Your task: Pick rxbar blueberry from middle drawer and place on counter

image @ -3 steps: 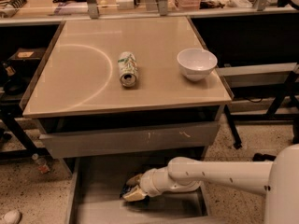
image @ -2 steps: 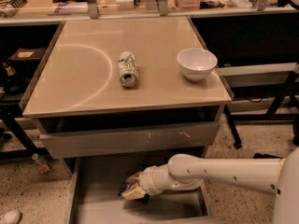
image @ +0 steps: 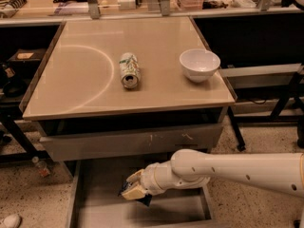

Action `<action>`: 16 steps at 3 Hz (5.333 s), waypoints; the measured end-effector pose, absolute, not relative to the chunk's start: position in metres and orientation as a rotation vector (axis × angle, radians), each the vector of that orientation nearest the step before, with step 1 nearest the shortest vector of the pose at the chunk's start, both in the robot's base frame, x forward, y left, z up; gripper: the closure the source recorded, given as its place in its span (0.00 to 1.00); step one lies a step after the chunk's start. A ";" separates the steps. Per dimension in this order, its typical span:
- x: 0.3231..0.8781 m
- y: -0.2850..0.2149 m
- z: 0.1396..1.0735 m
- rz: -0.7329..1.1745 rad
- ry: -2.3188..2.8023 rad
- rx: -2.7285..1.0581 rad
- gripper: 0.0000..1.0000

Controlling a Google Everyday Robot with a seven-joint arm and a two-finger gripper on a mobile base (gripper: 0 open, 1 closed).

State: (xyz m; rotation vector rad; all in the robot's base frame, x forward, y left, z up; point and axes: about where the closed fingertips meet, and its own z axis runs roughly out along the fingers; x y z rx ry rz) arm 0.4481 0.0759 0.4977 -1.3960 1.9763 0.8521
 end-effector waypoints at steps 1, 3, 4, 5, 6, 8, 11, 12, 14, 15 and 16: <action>0.444 0.079 0.529 0.834 1.987 -1.400 1.00; 0.442 0.091 0.578 0.807 1.964 -1.442 1.00; 0.439 0.101 0.606 0.792 1.961 -1.453 1.00; 0.433 0.112 0.639 0.756 1.950 -1.473 1.00; 0.426 0.123 0.670 0.722 1.941 -1.502 1.00; 0.416 0.136 0.716 0.681 1.934 -1.573 1.00; 0.446 0.148 0.818 0.528 1.803 -1.650 1.00; 0.445 0.149 0.821 0.525 1.795 -1.656 1.00; 0.489 0.154 0.851 0.521 1.748 -1.670 1.00; 0.522 0.165 0.868 0.535 1.727 -1.692 1.00; 0.547 0.178 0.877 0.552 1.718 -1.721 1.00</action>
Offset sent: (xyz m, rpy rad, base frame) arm -0.0057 0.0202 0.1140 -0.0332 -0.0418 0.0360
